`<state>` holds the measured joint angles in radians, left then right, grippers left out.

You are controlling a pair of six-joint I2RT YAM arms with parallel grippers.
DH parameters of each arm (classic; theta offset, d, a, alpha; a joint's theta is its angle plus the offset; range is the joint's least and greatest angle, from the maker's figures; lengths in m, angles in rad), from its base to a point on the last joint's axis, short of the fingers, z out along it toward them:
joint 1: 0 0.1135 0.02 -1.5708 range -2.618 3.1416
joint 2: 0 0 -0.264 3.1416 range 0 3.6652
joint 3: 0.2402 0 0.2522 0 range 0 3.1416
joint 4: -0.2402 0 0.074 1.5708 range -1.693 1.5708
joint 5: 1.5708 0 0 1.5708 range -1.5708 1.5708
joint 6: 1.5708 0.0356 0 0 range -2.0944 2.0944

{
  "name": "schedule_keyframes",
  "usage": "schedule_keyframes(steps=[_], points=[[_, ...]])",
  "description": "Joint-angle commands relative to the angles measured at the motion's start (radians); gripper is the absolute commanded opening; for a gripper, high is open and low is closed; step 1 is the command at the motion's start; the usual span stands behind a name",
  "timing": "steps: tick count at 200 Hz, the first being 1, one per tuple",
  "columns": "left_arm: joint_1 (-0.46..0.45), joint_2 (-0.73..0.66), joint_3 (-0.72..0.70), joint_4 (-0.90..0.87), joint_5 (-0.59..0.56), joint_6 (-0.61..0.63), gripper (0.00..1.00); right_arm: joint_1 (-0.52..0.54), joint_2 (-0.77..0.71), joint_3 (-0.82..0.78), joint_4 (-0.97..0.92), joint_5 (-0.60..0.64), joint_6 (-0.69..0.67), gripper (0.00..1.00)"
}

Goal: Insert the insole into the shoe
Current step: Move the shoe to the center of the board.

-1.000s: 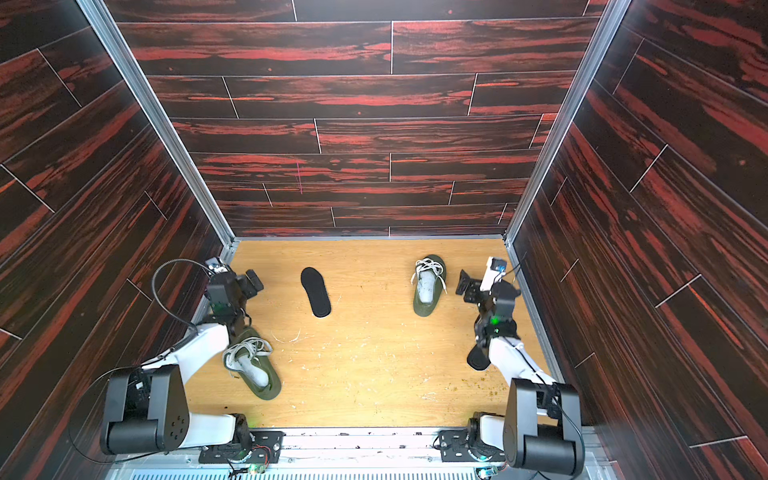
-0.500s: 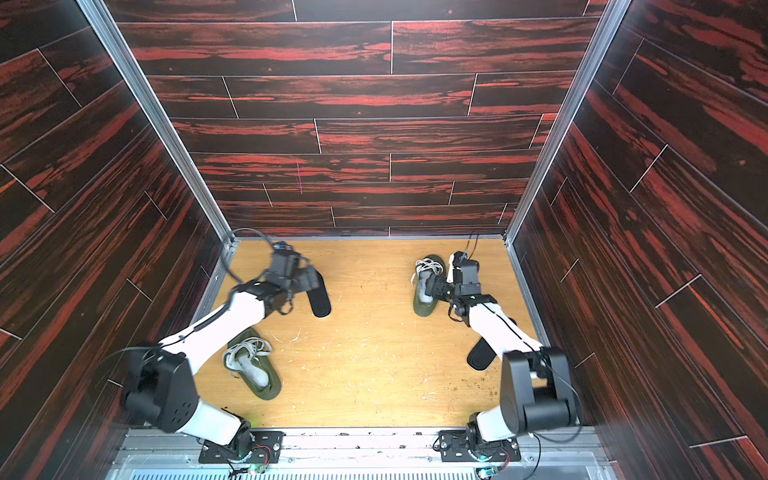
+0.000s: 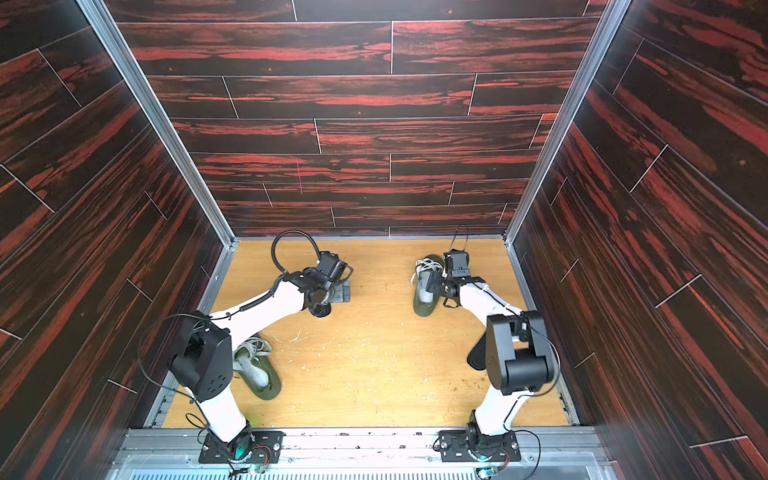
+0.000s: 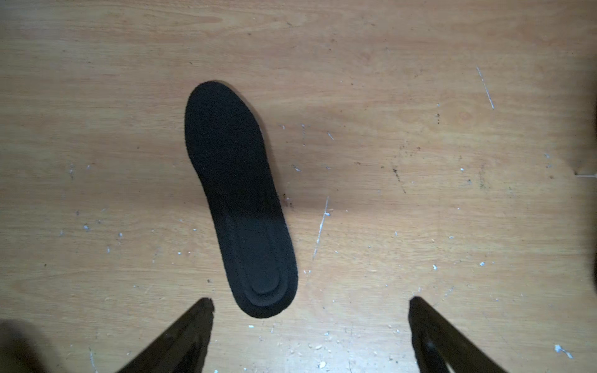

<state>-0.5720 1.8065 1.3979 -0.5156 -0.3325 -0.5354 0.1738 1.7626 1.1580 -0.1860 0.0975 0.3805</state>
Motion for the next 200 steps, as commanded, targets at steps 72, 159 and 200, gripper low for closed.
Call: schedule_keyframes(steps=[72, 159, 200], points=[[-0.057, 0.083, 0.164, -0.125, 0.052, -0.004, 0.95, 0.005, 0.158, 0.162, -0.081, 0.053, -0.061, 0.29], [-0.108, 0.100, 0.231, -0.159, 0.113, -0.022, 0.94, 0.052, -0.032, -0.043, 0.032, -0.160, 0.034, 0.05], [-0.171, 0.159, 0.242, -0.128, 0.161, -0.090, 0.94, 0.186, -0.087, -0.141, 0.128, -0.162, 0.160, 0.05]])
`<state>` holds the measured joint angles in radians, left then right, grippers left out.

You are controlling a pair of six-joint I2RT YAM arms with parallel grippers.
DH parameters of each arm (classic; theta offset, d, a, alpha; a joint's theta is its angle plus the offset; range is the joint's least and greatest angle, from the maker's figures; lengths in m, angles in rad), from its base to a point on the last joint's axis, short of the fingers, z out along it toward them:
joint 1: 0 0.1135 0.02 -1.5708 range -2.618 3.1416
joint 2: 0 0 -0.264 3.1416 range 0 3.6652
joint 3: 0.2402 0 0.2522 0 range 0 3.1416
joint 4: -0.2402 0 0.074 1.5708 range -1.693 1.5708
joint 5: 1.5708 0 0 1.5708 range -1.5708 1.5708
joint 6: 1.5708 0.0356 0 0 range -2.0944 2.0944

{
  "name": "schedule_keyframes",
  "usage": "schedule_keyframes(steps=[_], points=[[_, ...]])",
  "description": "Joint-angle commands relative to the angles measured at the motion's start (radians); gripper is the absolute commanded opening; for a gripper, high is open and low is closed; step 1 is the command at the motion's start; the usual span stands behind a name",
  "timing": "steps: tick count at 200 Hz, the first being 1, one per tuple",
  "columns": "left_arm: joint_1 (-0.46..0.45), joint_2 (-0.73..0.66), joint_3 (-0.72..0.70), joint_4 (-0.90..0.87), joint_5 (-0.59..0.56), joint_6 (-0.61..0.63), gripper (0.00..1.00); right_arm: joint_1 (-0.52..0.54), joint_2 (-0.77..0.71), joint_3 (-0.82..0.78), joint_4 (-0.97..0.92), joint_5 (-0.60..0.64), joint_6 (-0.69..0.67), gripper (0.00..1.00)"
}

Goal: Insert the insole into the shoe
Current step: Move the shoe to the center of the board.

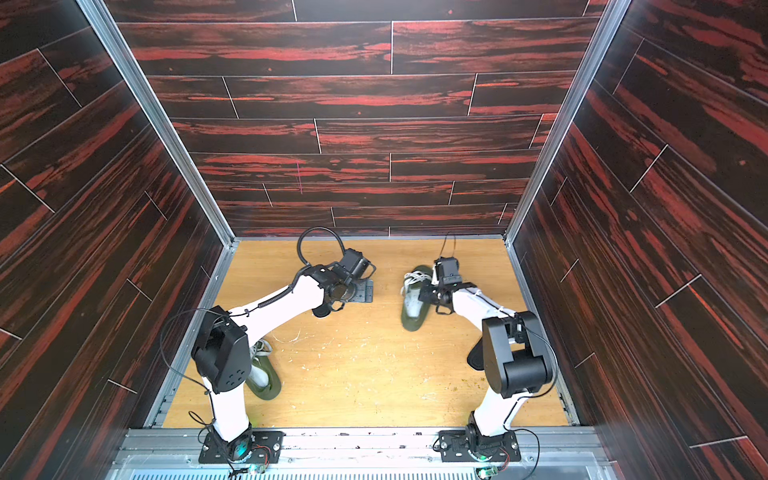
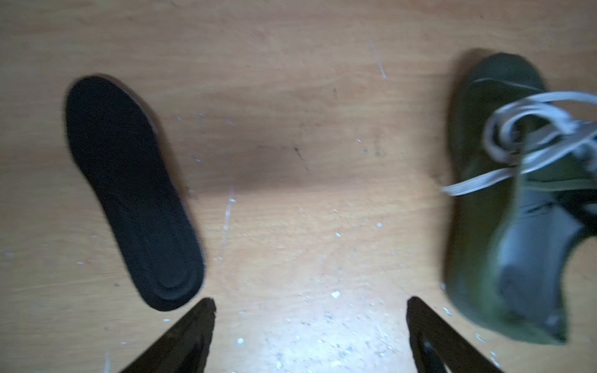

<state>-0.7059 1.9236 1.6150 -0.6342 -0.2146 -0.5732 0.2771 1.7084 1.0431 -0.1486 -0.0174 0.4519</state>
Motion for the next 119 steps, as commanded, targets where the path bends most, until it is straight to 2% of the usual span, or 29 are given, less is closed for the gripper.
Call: schedule_keyframes(steps=[1, 40, 75, 119], points=[[-0.039, 0.046, 0.026, -0.008, 0.044, -0.054, 0.94, 0.087, -0.032, -0.027, 0.092, -0.047, 0.090, 0.05], [-0.072, 0.121, 0.042, 0.004, 0.048, -0.096, 0.94, 0.185, 0.001, -0.041, 0.130, -0.028, 0.137, 0.05], [-0.068, 0.162, 0.058, -0.036, -0.017, -0.086, 0.85, 0.191, 0.008, -0.047, 0.132, -0.034, 0.135, 0.05], [-0.069, 0.116, -0.008, -0.005, -0.033, -0.082, 0.85, 0.192, 0.026, -0.037, 0.115, -0.032, 0.110, 0.06]])
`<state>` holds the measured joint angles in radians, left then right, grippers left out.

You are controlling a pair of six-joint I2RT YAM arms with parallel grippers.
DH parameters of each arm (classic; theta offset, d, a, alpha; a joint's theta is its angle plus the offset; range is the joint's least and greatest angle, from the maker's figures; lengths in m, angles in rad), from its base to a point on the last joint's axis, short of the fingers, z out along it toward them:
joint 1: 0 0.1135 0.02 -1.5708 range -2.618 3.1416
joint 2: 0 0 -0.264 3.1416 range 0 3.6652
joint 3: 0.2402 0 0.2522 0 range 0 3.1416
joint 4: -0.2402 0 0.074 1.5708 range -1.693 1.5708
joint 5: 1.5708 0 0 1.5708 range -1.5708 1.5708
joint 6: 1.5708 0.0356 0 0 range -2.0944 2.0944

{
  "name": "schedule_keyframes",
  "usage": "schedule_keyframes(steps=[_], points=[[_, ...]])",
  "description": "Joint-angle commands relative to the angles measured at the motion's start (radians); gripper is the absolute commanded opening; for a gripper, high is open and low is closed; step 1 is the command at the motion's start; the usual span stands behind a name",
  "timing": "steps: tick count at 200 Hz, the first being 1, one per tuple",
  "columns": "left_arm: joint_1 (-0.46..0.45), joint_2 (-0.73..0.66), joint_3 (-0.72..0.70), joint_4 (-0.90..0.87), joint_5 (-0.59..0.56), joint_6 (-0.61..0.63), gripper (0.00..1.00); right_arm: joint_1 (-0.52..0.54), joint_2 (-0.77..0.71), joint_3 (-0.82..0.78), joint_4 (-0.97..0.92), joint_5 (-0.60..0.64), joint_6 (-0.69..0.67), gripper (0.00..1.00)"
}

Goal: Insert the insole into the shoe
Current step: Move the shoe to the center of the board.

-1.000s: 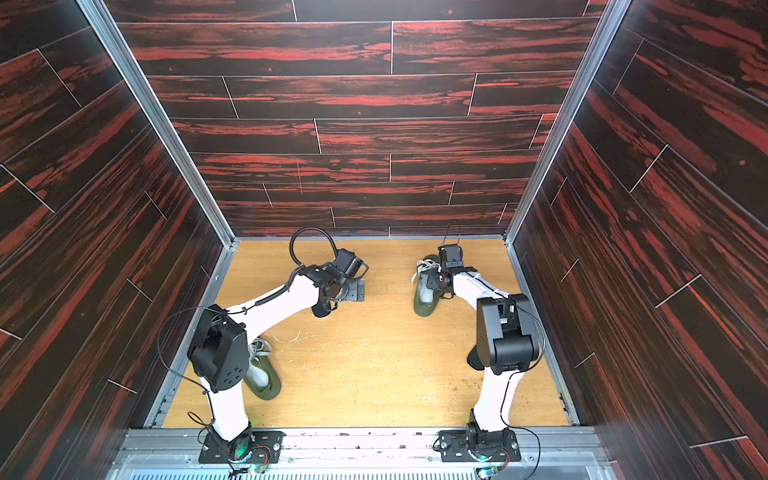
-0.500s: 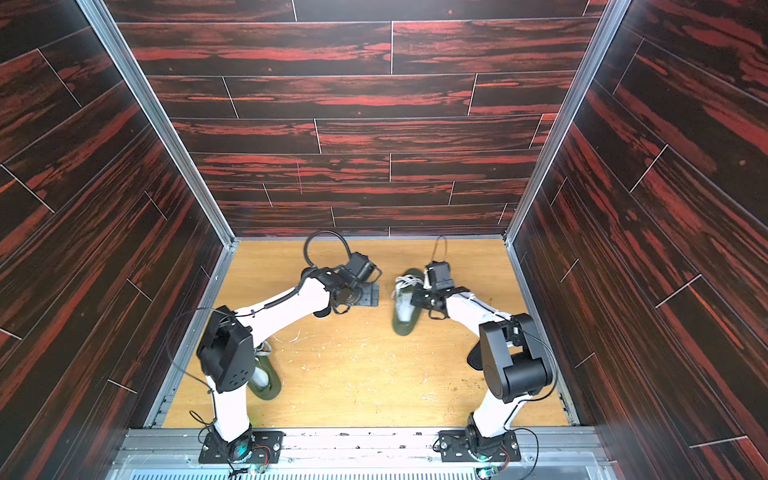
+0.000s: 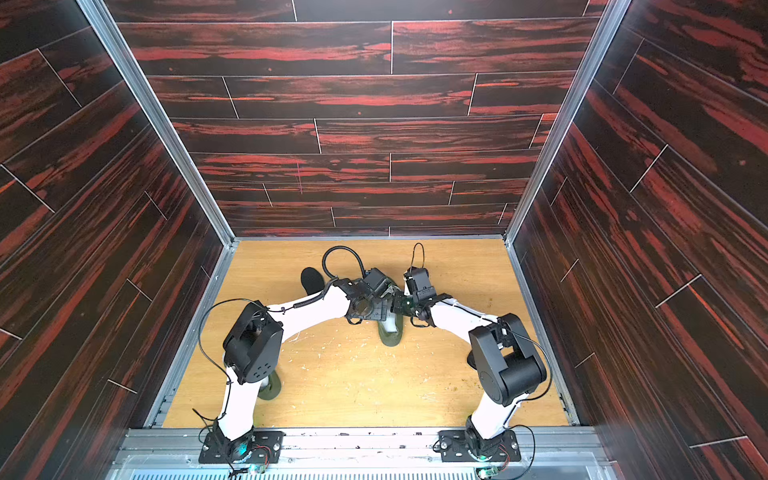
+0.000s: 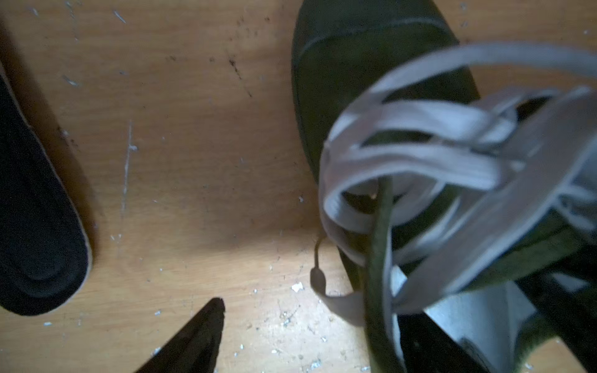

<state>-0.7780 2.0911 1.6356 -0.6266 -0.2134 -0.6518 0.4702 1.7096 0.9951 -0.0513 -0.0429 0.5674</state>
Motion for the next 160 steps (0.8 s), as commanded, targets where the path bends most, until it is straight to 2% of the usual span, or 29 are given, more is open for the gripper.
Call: schedule_keyframes(steps=[1, 31, 48, 70, 101, 112, 126, 160], points=[[0.003, -0.052, -0.030, -0.013, -0.035, -0.003, 0.85, -0.002, 0.025, 0.010, 0.017, -0.005, -0.006, 0.06], [0.023, -0.051, -0.061, -0.010, -0.070, -0.029, 0.72, -0.002, 0.022, 0.004, 0.016, -0.005, -0.008, 0.11], [0.047, -0.063, -0.099, 0.040, -0.012, -0.016, 0.61, -0.002, 0.019, -0.002, 0.013, 0.002, -0.010, 0.12], [0.079, -0.108, -0.179, 0.152, 0.078, -0.028, 0.56, -0.002, 0.016, -0.006, -0.001, 0.026, -0.021, 0.12], [0.126, -0.155, -0.303, 0.298, 0.199, -0.092, 0.55, -0.011, 0.023, -0.011, 0.011, -0.003, -0.026, 0.12], [0.132, -0.158, -0.314, 0.310, 0.209, -0.097, 0.55, -0.013, 0.028, -0.010, 0.019, -0.016, -0.027, 0.12], [0.119, -0.163, -0.291, 0.271, 0.155, -0.042, 0.53, -0.017, 0.037, -0.007, 0.027, -0.030, -0.027, 0.12], [0.078, -0.186, -0.205, 0.137, 0.060, 0.077, 0.65, -0.017, 0.037, 0.018, 0.013, -0.060, -0.040, 0.15]])
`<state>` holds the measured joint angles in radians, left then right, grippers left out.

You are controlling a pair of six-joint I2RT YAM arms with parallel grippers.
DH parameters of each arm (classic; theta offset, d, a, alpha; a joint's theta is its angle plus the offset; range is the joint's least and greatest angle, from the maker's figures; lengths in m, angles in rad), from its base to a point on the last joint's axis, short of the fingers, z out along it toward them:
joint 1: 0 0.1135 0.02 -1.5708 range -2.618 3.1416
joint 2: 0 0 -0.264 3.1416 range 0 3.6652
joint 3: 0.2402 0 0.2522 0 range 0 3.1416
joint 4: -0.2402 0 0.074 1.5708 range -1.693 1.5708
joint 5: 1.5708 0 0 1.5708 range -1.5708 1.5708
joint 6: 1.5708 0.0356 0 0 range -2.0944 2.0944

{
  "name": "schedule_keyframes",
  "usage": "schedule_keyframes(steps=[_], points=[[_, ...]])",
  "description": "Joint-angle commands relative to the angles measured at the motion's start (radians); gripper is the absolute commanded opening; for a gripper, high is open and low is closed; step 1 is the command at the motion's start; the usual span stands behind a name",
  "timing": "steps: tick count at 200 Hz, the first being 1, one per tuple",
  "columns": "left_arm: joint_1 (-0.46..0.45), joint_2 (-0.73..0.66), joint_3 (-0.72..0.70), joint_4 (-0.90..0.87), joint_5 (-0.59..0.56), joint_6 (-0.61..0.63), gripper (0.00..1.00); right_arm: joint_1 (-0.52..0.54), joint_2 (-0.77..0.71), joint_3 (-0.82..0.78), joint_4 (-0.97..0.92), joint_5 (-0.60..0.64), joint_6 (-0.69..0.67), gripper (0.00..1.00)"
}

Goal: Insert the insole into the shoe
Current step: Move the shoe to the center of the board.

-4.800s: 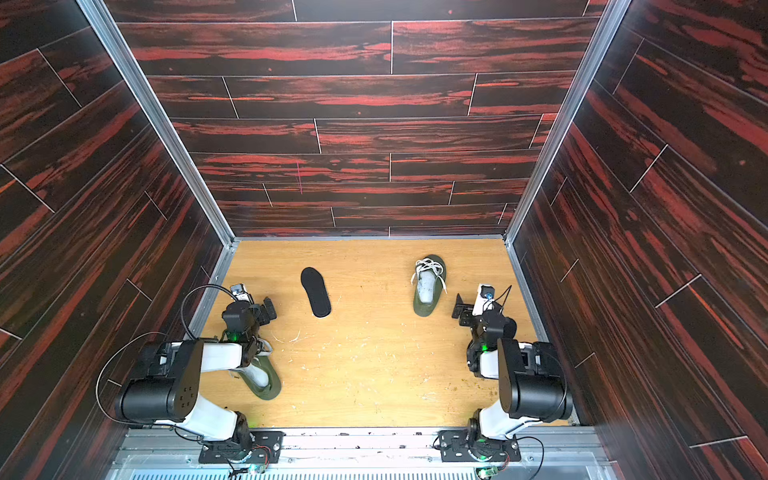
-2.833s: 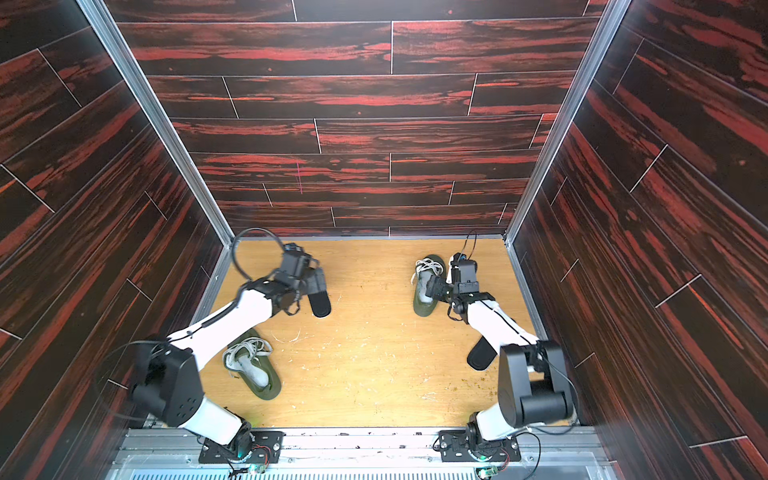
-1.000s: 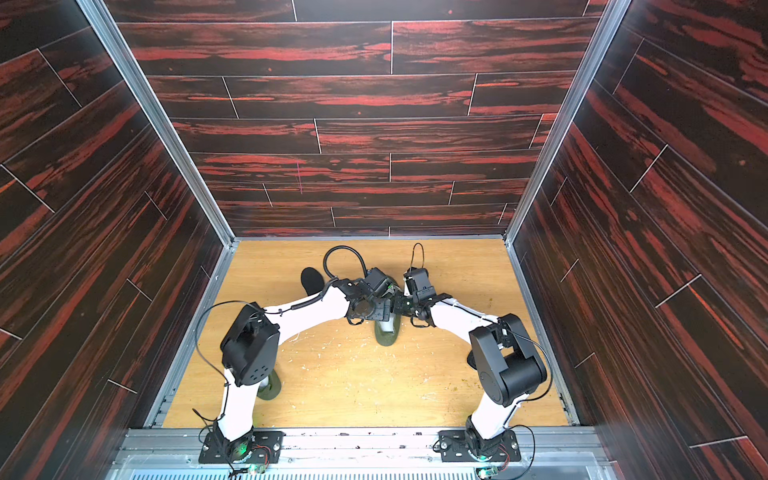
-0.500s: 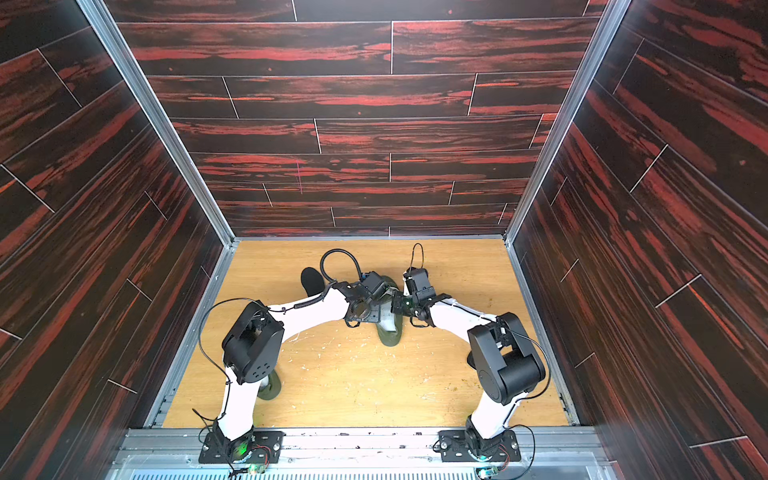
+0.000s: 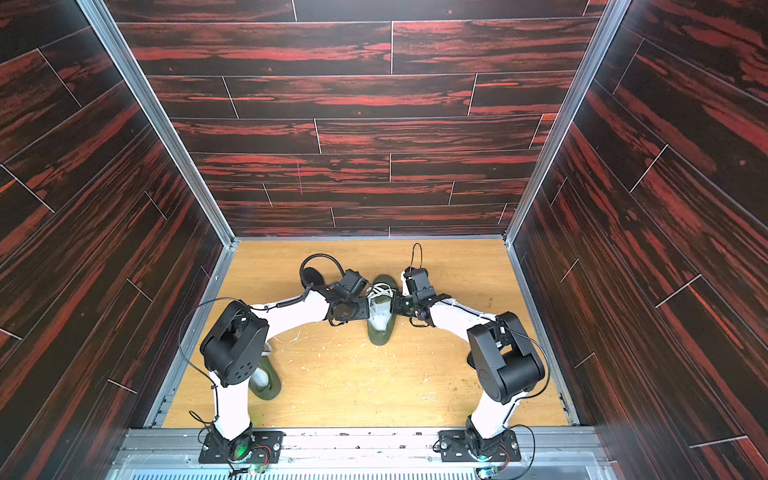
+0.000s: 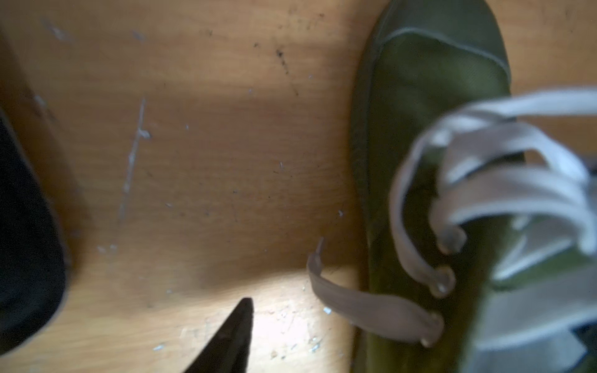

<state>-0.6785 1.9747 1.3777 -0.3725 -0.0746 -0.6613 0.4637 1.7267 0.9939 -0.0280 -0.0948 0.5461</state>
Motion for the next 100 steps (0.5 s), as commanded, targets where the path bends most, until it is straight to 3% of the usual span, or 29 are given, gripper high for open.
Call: schedule_keyframes(steps=[1, 45, 68, 100], points=[[-0.022, -0.071, 0.053, -0.119, -0.080, 0.088, 0.65, -0.011, 0.019, 0.020, -0.011, -0.009, -0.020, 0.15], [-0.035, -0.152, 0.072, -0.233, -0.123, 0.192, 0.67, -0.018, -0.055, -0.001, -0.054, -0.072, -0.036, 0.24], [-0.056, -0.185, 0.091, -0.287, -0.157, 0.290, 0.61, -0.039, -0.115, -0.020, -0.078, -0.114, -0.040, 0.29], [-0.099, -0.182, 0.132, -0.287, -0.114, 0.477, 0.56, -0.071, -0.184, -0.027, -0.145, -0.110, -0.067, 0.31]])
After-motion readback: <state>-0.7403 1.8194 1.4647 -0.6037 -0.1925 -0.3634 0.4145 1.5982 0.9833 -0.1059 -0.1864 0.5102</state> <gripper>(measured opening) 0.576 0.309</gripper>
